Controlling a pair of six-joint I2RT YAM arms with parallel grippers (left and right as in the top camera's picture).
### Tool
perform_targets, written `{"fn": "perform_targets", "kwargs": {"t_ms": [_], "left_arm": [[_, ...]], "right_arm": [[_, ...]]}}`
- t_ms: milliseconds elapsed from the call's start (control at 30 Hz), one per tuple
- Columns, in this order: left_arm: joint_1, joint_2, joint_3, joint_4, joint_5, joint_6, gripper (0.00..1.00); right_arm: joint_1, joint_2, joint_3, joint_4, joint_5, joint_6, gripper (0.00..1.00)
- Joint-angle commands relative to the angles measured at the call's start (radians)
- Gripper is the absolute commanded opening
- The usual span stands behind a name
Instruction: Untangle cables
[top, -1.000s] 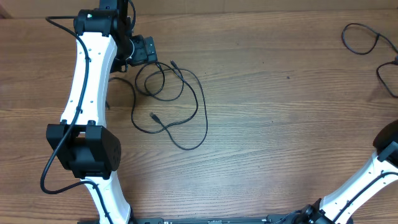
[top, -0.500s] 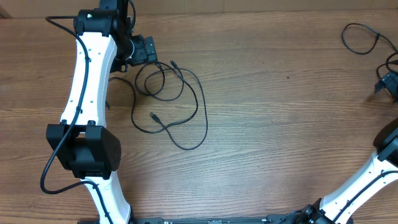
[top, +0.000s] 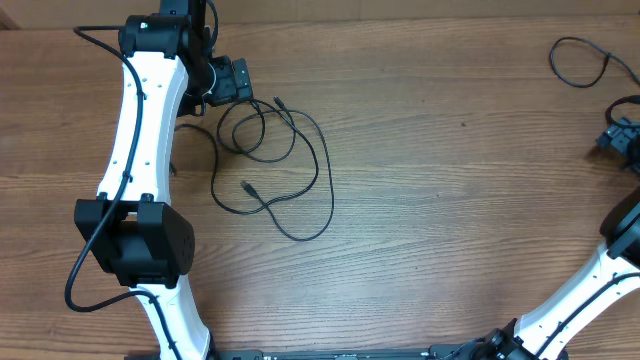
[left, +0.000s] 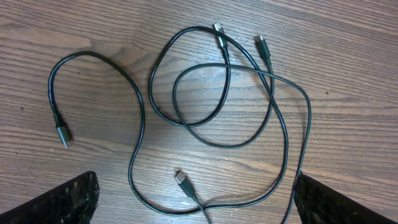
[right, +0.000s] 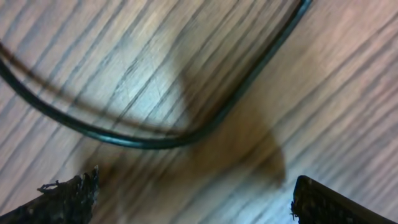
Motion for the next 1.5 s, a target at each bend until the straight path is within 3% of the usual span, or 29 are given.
{"fn": "perform_targets", "kwargs": {"t_ms": [0,100,567,900,1233,1333,1467], "left_arm": [[-0.006,-0.013,0.018,0.002,0.010,-0.014,1.00],[-0.006,-0.013,0.018,0.002,0.010,-0.014,1.00],[-0.006,-0.013,0.018,0.002,0.010,-0.014,1.00],[-0.006,-0.013,0.018,0.002,0.010,-0.014,1.00],[-0.006,-0.013,0.018,0.002,0.010,-0.014,1.00],[-0.006,-0.013,0.018,0.002,0.010,-0.014,1.00],[-0.006,-0.013,0.018,0.002,0.010,-0.014,1.00]], "right_arm": [[0.002,0.010,-0.056,0.072,-0.027,-0.044,1.00],[0.002,0.015,-0.111,0.147,-0.107,-0.119,1.00],[0.002,0.053,-0.146,0.378,-0.134,-0.119,0.99],[0.005,0.210,-0.146,0.535,-0.264,-0.100,0.96],[0.024,0.284,-0.146,0.888,-0.347,0.002,0.89],[0.040,0.284,-0.145,0.970,-0.346,0.002,0.89],[0.051,0.284,-0.138,1.007,-0.377,0.001,1.00]]}}
